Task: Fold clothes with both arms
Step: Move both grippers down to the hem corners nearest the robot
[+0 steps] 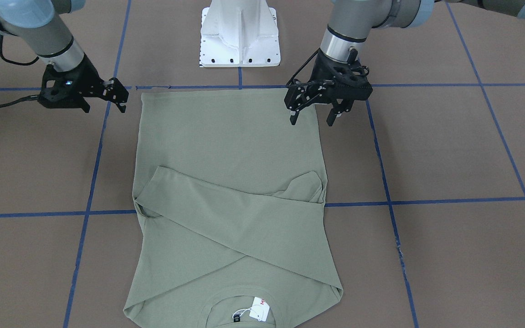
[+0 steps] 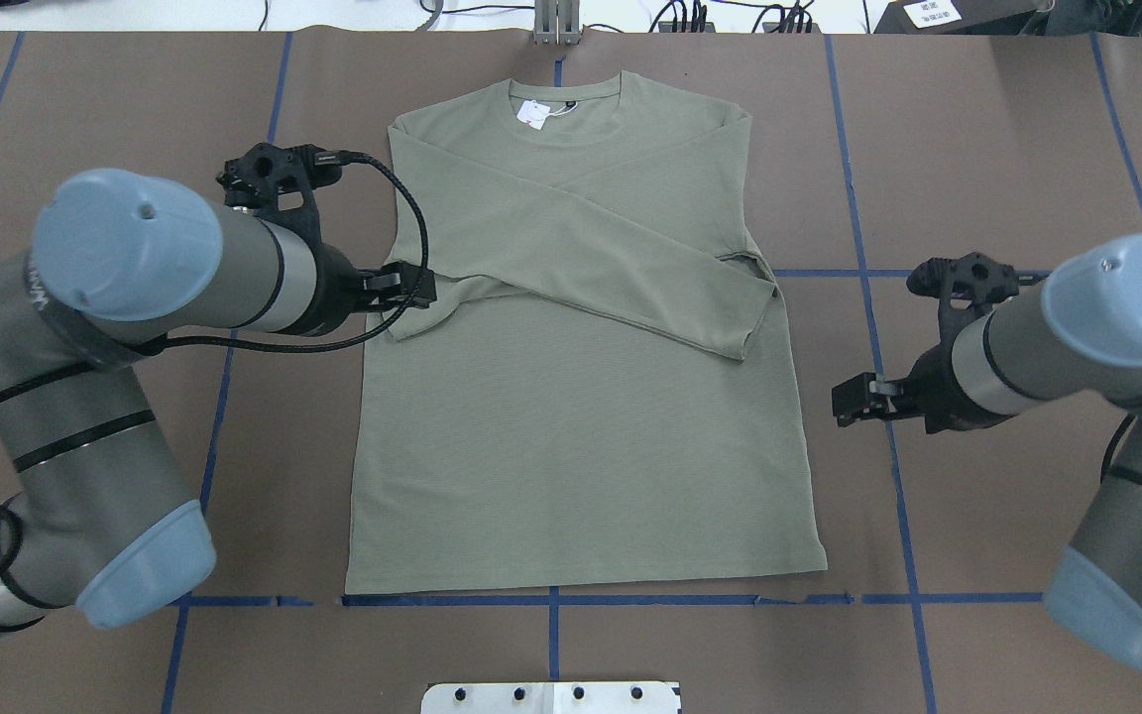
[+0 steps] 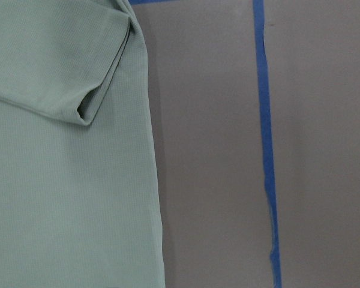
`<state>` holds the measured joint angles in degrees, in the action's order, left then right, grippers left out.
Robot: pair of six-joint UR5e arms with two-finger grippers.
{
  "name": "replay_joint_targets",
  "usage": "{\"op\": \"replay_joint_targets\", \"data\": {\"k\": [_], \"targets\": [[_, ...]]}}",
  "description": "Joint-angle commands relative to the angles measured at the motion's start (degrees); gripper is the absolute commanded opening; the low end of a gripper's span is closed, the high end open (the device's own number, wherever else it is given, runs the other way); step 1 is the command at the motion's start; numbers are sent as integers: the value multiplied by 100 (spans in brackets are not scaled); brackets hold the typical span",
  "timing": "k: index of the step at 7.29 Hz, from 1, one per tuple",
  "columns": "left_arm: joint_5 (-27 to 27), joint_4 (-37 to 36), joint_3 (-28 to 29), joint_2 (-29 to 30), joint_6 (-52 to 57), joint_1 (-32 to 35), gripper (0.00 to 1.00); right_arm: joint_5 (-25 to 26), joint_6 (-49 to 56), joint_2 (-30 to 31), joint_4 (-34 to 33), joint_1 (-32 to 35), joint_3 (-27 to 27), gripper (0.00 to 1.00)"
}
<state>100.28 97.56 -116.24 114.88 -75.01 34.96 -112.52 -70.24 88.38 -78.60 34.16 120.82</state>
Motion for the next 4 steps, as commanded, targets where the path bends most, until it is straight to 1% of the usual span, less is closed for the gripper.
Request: {"op": "replay_joint_targets", "data": {"k": [1,3,4], "targets": [[0,-9,-356,-326,30,10,100,826,-701,425,626,-1066,30,99],[-8,0,-365,-326,-5,10,100,872,-728,364,618,-1331,-110,99],[-8,0,-365,-326,-5,2,100,907,-763,172,617,-1411,-276,98]]}}
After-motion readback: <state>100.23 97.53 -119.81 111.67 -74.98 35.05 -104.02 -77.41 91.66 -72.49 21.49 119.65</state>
